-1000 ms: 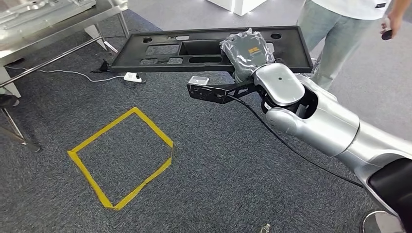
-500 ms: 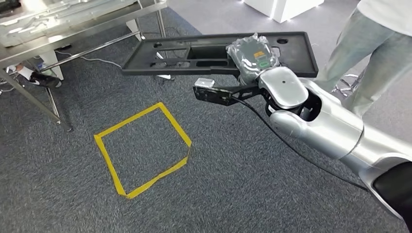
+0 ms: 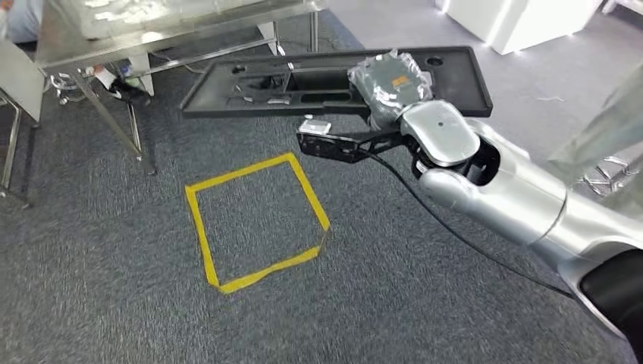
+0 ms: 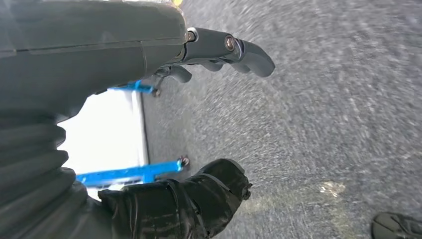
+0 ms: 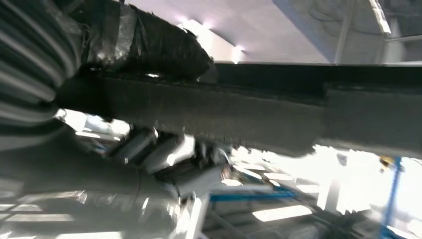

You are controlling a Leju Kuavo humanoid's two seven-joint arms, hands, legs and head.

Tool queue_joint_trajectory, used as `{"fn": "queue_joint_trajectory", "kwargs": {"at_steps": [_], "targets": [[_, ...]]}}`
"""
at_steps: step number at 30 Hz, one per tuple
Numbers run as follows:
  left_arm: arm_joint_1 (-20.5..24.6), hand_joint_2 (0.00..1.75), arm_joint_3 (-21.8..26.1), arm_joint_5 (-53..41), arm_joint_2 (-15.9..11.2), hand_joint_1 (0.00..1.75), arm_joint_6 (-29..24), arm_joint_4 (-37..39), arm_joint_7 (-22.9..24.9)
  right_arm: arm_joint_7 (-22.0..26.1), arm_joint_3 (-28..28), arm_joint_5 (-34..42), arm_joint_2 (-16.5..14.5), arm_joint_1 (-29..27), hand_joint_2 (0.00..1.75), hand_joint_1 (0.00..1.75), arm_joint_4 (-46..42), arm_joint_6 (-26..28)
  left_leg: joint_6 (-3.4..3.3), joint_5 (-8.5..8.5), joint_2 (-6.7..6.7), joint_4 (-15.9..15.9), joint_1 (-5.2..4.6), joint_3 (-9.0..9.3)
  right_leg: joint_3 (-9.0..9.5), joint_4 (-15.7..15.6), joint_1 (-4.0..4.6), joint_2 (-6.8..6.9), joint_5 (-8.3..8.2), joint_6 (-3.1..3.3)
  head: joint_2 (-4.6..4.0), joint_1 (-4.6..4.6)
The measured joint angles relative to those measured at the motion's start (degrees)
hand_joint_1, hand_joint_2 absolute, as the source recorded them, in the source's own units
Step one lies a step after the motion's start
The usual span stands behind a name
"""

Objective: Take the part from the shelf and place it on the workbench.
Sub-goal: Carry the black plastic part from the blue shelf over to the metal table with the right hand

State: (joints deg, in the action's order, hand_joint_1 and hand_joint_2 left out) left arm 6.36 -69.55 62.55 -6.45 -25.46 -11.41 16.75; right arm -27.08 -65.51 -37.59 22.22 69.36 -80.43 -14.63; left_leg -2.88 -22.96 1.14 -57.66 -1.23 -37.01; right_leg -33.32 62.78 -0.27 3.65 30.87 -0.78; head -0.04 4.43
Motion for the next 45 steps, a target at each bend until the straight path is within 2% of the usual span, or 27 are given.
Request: {"fn": "queue_joint_trajectory", "kwargs": {"at_steps": [1, 3, 4, 5, 7, 9, 11, 13, 15, 17, 19, 20, 21, 23, 24, 26, 30, 31, 33, 34, 35, 36, 37, 38, 40, 42, 45], "targets": [[0.04, 1.75, 0.0, -0.01, 0.01, 0.0, 0.03, 0.0, 0.02, 0.0, 0.0, 0.0, 0.03, 0.04, 1.75, 1.75, 0.04, -0.01, -0.28, -0.05, -0.6, 0.13, 0.12, 0.24, -1.65, 3.23, -0.13, -1.86, 1.33, -0.05, 0.0, -0.13], [0.19, 1.75, 0.0, -0.03, 0.02, 0.0, 0.13, 0.0, 0.04, 0.04, -0.01, 0.01, 0.08, -0.16, 1.75, 1.75, 0.11, -0.06, -0.64, -0.28, -2.03, 0.08, 0.28, 0.5, -6.19, 10.64, -0.25, -3.48, 3.64, -0.28, -0.01, -0.33], [0.24, 1.75, 0.0, -0.03, 0.02, 0.0, 0.18, 0.0, 0.04, 0.06, -0.02, 0.01, 0.09, -0.36, 1.75, 1.75, 0.15, -0.09, -0.64, -0.44, -2.93, -0.03, 0.36, 0.61, -7.79, 12.57, -0.36, -3.64, 3.52, -0.46, -0.01, -0.35], [0.25, 1.75, 0.0, -0.04, 0.03, 0.0, 0.23, 0.0, 0.04, 0.07, -0.02, 0.02, 0.09, -0.5, 1.75, 1.75, 0.2, -0.11, -0.52, -0.64, -3.87, -0.24, 0.5, 0.72, -8.44, 12.44, -0.51, -3.72, 2.27, -0.64, -0.01, -0.36], [0.21, 1.75, 0.0, -0.06, 0.03, 0.0, 0.27, 0.0, 0.04, 0.04, -0.02, 0.02, 0.1, -0.48, 1.75, 1.75, 0.27, -0.13, 0.02, -1.34, -5.73, -1.09, 0.9, 0.89, -6.77, 6.34, -1.0, -4.73, -2.52, -1.03, -0.01, -0.39], [0.2, 1.75, -0.01, -0.1, 0.02, 0.0, 0.28, 0.0, 0.07, 0.07, -0.04, 0.03, 0.11, -0.27, 1.75, 1.75, 0.33, -0.13, 0.81, -2.14, -7.41, -2.28, 1.18, 0.43, -4.35, 0.28, -1.53, -7.31, -5.15, -1.2, 0.0, -0.44], [0.14, 1.75, -0.02, -0.15, 0.01, 0.0, 0.3, 0.0, 0.1, 0.11, -0.07, 0.05, 0.11, -0.2, 1.75, 1.75, 0.4, -0.13, 1.57, -2.29, -8.82, -2.75, 1.52, -0.27, -3.53, -1.32, -1.43, -8.32, -4.94, -0.74, 0.0, -0.5], [-0.13, 1.75, -0.02, -0.18, 0.05, 0.0, 0.39, -0.01, 0.11, 0.33, -0.07, -0.04, 0.08, -0.12, 1.75, 1.75, 0.41, 0.12, 2.21, -2.13, -9.5, -2.55, 1.88, -0.57, -3.21, -1.74, -1.2, -7.07, -5.02, 0.08, -0.01, -0.55], [-0.26, 1.75, -0.03, -0.19, 0.16, 0.0, 0.46, -0.03, 0.17, 0.68, -0.07, -0.37, 0.08, 0.03, 1.75, 1.75, 0.37, 0.89, 2.85, -3.14, -6.84, -4.43, 1.74, -1.51, -2.42, -2.57, -1.25, -5.94, -5.19, 0.87, -0.01, -0.28], [-0.16, 1.75, -0.04, -0.18, 0.22, 0.0, 0.4, -0.04, 0.22, 0.83, -0.07, -0.73, 0.1, 0.17, 1.75, 1.75, 0.33, 1.64, 3.36, -5.7, -3.04, -10.47, 1.67, -4.52, -1.73, -3.13, -1.12, -5.06, -5.15, 1.38, -0.01, 0.03], [-0.09, 1.75, -0.04, -0.14, 0.22, 0.0, 0.32, -0.04, 0.26, 0.83, -0.07, -1.02, 0.11, 0.19, 1.75, 1.75, 0.32, 1.8, 3.65, -7.33, -1.75, -16.45, 1.94, -8.0, -1.47, -3.2, -0.98, -4.36, -4.91, 1.56, -0.01, 0.06], [-0.09, 1.75, -0.04, -0.11, 0.22, 0.0, 0.31, -0.04, 0.25, 0.84, -0.08, -1.13, 0.11, 0.14, 1.75, 1.75, 0.32, 1.75, 3.7, -6.85, -1.59, -17.08, 2.03, -8.65, -1.36, -3.2, -0.94, -4.09, -4.77, 1.56, -0.01, 0.08], [-0.11, 1.75, -0.04, -0.07, 0.22, 0.0, 0.34, -0.04, 0.2, 0.84, -0.08, -1.23, 0.1, 0.11, 1.75, 1.75, 0.32, 1.72, 3.7, -5.36, -1.54, -15.41, 2.09, -8.1, -1.22, -3.2, -0.92, -3.88, -4.63, 1.51, -0.01, 0.07], [-0.11, 1.75, -0.04, -0.05, 0.22, 0.0, 0.43, -0.04, 0.03, 0.85, -0.08, -1.36, 0.09, 0.2, 1.75, 1.75, 0.3, 1.74, 3.5, -1.56, -1.42, -7.85, 2.11, -4.55, -0.79, -3.22, -0.91, -3.59, -4.28, 1.28, -0.01, 0.05], [-0.1, 1.75, -0.04, -0.07, 0.22, 0.0, 0.45, -0.04, -0.03, 0.85, -0.07, -1.41, 0.1, 0.3, 1.75, 1.75, 0.29, 1.75, 3.33, -0.47, -1.34, -4.39, 1.93, -2.74, -0.64, -3.25, -0.84, -3.48, -4.1, 1.08, -0.01, 0.03], [-0.02, 1.75, -0.04, -0.1, 0.2, 0.0, 0.44, -0.04, -0.08, 0.85, -0.07, -1.46, 0.11, 0.41, 1.75, 1.75, 0.27, 1.75, 2.82, -0.31, -1.32, -1.43, 1.46, -1.05, -0.51, -3.43, -0.84, -3.39, -3.89, 0.5, -0.01, 0.01], [0.07, 1.75, -0.04, -0.04, 0.08, 0.0, 0.43, -0.02, -0.01, 0.84, -0.07, -1.47, 0.15, 0.47, 1.75, 1.75, 0.25, 1.77, 1.34, -0.34, -1.41, -0.36, 1.27, -0.01, -0.75, -2.44, -1.0, -3.37, -2.84, -0.73, -0.01, -0.15], [0.09, 1.75, -0.04, 0.01, 0.07, 0.0, 0.37, -0.02, 0.07, 0.83, -0.07, -1.48, 0.17, 0.53, 1.75, 1.75, 0.25, 1.77, 0.93, -0.32, -1.38, -0.02, 1.35, 0.37, -1.88, -0.15, -0.92, -3.44, -1.7, -0.82, -0.01, -0.29], [0.11, 1.75, -0.05, 0.07, 0.03, 0.0, 0.21, -0.02, 0.31, 0.8, -0.08, -1.48, 0.2, 0.46, 1.75, 1.75, 0.26, 1.74, 0.31, -0.56, -1.35, 0.07, 1.2, 0.68, -5.81, 7.15, -0.8, -3.58, 1.18, -0.81, -0.01, -0.56], [0.12, 1.75, -0.05, 0.08, 0.03, 0.0, 0.15, -0.02, 0.41, 0.76, -0.08, -1.47, 0.21, 0.29, 1.75, 1.75, 0.26, 1.72, 0.09, -0.7, -1.38, 0.02, 1.13, 0.76, -7.88, 10.51, -0.76, -3.62, 2.04, -0.82, -0.01, -0.62], [0.12, 1.75, -0.06, 0.07, 0.02, 0.0, 0.13, -0.02, 0.49, 0.71, -0.09, -1.47, 0.23, 0.11, 1.75, 1.75, 0.26, 1.7, -0.02, -0.83, -1.48, -0.06, 1.07, 0.83, -9.15, 12.11, -0.76, -3.61, 1.89, -0.83, -0.01, -0.64], [0.12, 1.75, -0.06, 0.03, 0.02, 0.0, 0.16, -0.02, 0.55, 0.64, -0.09, -1.48, 0.26, 0.01, 1.75, 1.75, 0.27, 1.68, -0.07, -1.0, -1.63, -0.19, 1.04, 0.92, -9.39, 11.6, -0.77, -3.61, 0.71, -0.79, -0.01, -0.65], [0.11, 1.75, -0.07, -0.03, 0.01, 0.0, 0.21, -0.02, 0.62, 0.55, -0.09, -1.48, 0.29, 0.01, 1.75, 1.75, 0.27, 1.67, -0.02, -1.2, -1.81, -0.41, 1.04, 1.02, -8.48, 8.9, -0.79, -3.61, -1.34, -0.7, -0.01, -0.67], [0.1, 1.75, -0.06, -0.09, 0.01, 0.0, 0.29, -0.02, 0.73, 0.46, -0.09, -1.5, 0.32, 0.13, 1.75, 1.75, 0.28, 1.67, 0.13, -1.48, -2.01, -0.71, 1.04, 1.09, -6.89, 5.01, -0.79, -3.63, -3.53, -0.54, -0.01, -0.68], [0.13, 1.75, -0.06, -0.24, -0.01, 0.0, 0.48, -0.02, 0.95, 0.37, -0.09, -1.56, 0.32, 0.45, 1.75, 1.75, 0.27, 1.69, 0.68, -2.09, -2.32, -1.53, 0.88, 0.88, -4.04, -1.16, -0.62, -3.73, -5.87, -0.18, -0.01, -0.63], [0.13, 1.75, -0.07, -0.35, -0.02, 0.0, 0.59, -0.02, 1.06, 0.31, -0.09, -1.64, 0.31, 0.59, 1.75, 1.75, 0.3, 1.7, 1.26, -2.35, -2.45, -1.89, 0.83, 0.6, -3.32, -2.62, -0.33, -3.79, -5.86, 0.2, -0.01, -0.63], [0.08, 1.75, -0.07, -0.54, -0.04, 0.0, 0.64, -0.03, 1.05, 0.2, -0.09, -1.93, 0.25, 0.7, 1.75, 1.75, 0.39, 1.72, 2.13, -2.98, -2.25, -2.61, 1.05, 0.29, -2.89, -3.25, -0.49, -3.6, -6.12, 1.05, -0.01, -0.63]]}}
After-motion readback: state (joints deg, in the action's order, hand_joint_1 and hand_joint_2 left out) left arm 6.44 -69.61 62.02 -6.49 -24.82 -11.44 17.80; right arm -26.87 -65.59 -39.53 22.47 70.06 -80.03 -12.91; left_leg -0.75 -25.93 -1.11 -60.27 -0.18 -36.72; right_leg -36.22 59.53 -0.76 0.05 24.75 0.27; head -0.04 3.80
